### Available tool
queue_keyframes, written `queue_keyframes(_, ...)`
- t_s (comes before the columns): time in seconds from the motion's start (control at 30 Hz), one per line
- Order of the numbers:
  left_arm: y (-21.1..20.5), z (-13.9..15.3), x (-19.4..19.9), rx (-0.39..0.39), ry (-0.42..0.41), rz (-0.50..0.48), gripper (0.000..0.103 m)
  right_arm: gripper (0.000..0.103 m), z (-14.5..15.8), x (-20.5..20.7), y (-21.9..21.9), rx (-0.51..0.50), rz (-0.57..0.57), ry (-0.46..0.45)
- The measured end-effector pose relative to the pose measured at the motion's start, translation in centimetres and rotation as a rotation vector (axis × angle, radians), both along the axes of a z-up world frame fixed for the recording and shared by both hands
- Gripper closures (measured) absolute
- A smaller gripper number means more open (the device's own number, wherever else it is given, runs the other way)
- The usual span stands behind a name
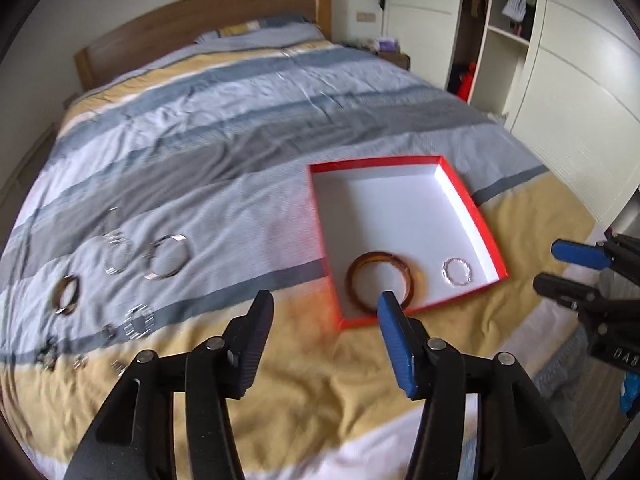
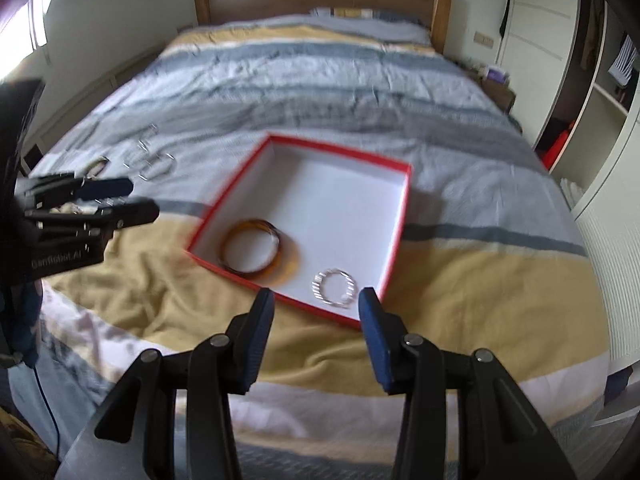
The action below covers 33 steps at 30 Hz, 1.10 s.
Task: Organize jewelry
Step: 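Withdraw both tools from the box back toward the jewelry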
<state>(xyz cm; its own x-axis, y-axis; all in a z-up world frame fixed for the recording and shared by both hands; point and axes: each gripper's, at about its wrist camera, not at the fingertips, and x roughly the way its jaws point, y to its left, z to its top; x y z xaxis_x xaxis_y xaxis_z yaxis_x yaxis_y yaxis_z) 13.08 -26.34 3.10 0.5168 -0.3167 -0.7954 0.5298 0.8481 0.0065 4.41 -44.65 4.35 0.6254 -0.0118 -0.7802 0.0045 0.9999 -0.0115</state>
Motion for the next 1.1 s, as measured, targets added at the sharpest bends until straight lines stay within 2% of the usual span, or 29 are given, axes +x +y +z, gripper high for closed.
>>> queue_keyframes(0.1, 3.4, 1.5, -1.9, 0.001, -0.017, 0.02, 0.044, 0.061, 2.1, -1.3, 2.6, -0.002, 0.017, -0.045)
queue_keyframes(0.23, 9.1, 3.8, -4.5, -0.001, -0.09, 0.07, 0.035, 0.061, 4.3, -2.8, 6.8, 0.0, 0.053, -0.096)
queue_keyframes(0.6, 25.8, 7.2, -9.5, -0.056, -0.185, 0.259, 0.029, 0.061, 7.7, -5.9, 15.9, 0.016, 0.142, -0.191)
queue_keyframes(0.8, 33.9, 6.8, -11.2, -0.07, -0.191, 0.403, 0.029, 0.061, 8.7, -5.9, 18.8, 0.021, 0.191, -0.217)
queue_keyframes(0.9, 36.7, 6.1, -11.5, -0.072, -0.179, 0.451, 0.029, 0.061, 8.8, -5.4, 20.5, 0.026, 0.224, -0.223)
queue_keyframes(1.1, 39.2, 3.4, -11.2, -0.101, -0.123, 0.486, 0.031, 0.061, 6.9, -3.4, 23.4, 0.032, 0.283, -0.184)
